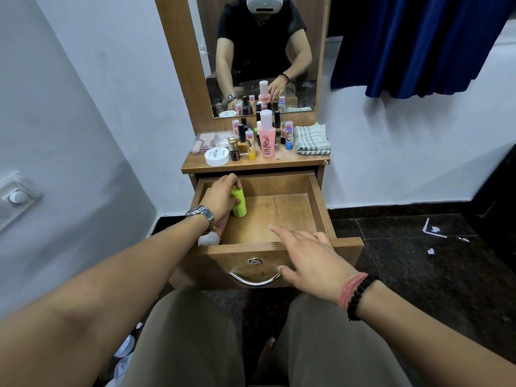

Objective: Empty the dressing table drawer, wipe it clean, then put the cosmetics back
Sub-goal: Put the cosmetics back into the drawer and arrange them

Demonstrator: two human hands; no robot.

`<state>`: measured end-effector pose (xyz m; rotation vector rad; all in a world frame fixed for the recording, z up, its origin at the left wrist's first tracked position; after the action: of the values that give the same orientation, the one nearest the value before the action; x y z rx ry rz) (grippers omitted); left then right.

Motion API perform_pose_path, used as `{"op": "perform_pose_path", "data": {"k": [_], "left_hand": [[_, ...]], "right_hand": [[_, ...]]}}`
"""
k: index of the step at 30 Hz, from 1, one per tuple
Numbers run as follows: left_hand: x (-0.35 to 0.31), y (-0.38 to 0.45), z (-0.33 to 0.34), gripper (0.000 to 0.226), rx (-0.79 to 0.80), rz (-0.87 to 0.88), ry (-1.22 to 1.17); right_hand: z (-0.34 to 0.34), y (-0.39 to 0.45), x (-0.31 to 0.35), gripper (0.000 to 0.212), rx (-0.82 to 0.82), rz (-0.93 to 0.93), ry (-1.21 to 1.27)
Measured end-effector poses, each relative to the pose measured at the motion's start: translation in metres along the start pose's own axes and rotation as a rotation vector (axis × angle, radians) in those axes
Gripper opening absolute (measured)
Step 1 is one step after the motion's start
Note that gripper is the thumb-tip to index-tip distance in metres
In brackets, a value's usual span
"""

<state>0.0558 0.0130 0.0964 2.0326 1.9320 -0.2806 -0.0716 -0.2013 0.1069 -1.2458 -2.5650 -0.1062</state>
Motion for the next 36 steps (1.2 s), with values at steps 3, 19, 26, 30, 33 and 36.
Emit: {"op": "perform_pose_path", "data": {"k": [3,19,26,30,33,36], "left_hand": [[0.004,0.004,0.004,0.034,-0.013,-0.015,-0.02],[0.006,0.016,0.016,0.049,-0.174,-0.241,-0.126],[0.015,0.018,0.014,0.052,-0.154,-0.26,-0.157],[0.028,0.002,0.001,0.045,-0.115,-0.301,0.007],[0.041,-0.01,-0.017,0.041,-0.143,-0.354,0.108],[0.053,-0.011,-0.037,0.027,-0.244,-0.37,0.035]], "right_hand": [[0.001,0.001,-0.001,0.074,0.003,-0.002,0.001],[0.004,0.002,-0.002,0.072,0.001,-0.013,0.011],[0.005,0.002,-0.004,0.072,0.005,-0.012,-0.009],[0.006,0.002,-0.003,0.072,0.014,-0.012,-0.013],[0.005,0.001,0.0,0.072,0.029,-0.013,-0.013],[0.004,0.002,0.002,0.071,0.037,-0.012,-0.015]]}}
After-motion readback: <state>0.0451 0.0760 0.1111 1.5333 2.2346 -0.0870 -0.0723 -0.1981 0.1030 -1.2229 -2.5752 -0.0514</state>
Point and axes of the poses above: each hand's wrist, its own y-axis towards the middle knuckle, its own z-axis out of the palm, x = y × z, the point moved 4 cm from there along y, towards the middle knuckle, and after that the axes turned 6 degrees about x, right-handed, at the moved point
